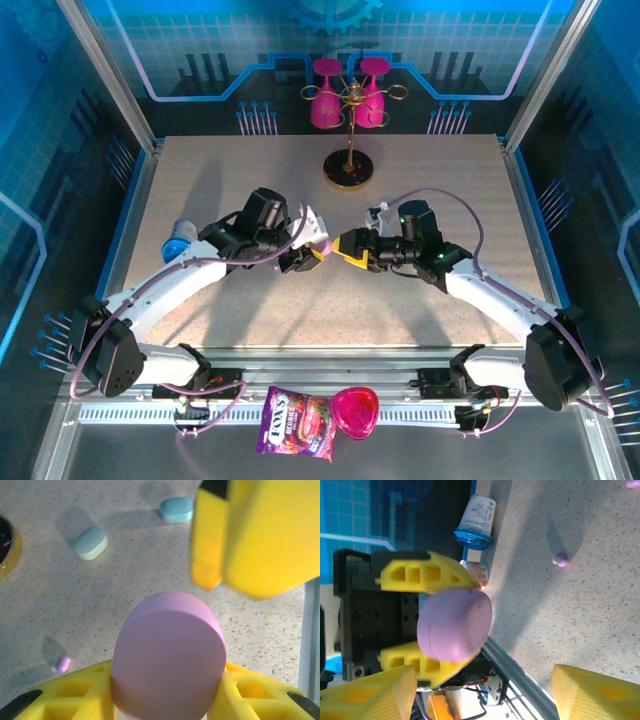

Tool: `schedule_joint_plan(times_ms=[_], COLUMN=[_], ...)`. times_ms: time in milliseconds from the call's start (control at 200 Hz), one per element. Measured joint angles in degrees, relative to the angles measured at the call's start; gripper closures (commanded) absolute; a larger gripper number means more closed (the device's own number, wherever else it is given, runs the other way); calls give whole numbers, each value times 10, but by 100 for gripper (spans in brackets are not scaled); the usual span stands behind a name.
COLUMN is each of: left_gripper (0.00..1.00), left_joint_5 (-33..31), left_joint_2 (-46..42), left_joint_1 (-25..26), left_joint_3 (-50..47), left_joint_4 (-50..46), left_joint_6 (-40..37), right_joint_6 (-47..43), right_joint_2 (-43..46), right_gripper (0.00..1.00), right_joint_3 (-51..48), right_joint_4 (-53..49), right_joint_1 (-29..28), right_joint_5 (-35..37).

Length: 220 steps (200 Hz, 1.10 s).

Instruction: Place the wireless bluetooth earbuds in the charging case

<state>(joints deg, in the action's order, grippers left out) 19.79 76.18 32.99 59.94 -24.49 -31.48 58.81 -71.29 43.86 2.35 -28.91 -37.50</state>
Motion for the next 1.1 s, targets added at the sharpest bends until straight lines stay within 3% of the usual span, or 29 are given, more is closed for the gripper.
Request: schedule_joint_plan(times_ms=[280, 485, 530, 590, 655, 725, 896, 1101], left_gripper=[59, 57, 56, 49, 30, 22, 13, 6], left_joint_5=[9, 7, 4, 1, 2, 8, 66, 146], left_joint_2=[15, 17, 16, 16, 14, 9, -38, -80], left_joint_1=[19, 24, 24, 24, 24, 24, -2, -25], left_joint_3=[0, 0, 0, 0, -5, -15, -87, -209], left_joint_4=[-3, -5, -5, -4, 7, 31, 163, 446], left_joint_6=[-14, -17, -19, -20, -17, -9, 49, 159], right_joint_6=[24, 32, 32, 37, 40, 42, 68, 180], right_joint_2=[-33, -48, -48, -48, -48, -44, 1, 43], right_gripper=[42, 76, 80, 80, 80, 80, 80, 80], right_joint_3=[9, 20, 22, 23, 23, 23, 14, -38], right_joint_4=[18, 21, 21, 20, 22, 22, 50, 211], right_joint_1=[-8, -12, -12, -11, -11, -10, 14, 52], right_joint_5=[-20, -25, -26, -24, -25, -31, -53, -90])
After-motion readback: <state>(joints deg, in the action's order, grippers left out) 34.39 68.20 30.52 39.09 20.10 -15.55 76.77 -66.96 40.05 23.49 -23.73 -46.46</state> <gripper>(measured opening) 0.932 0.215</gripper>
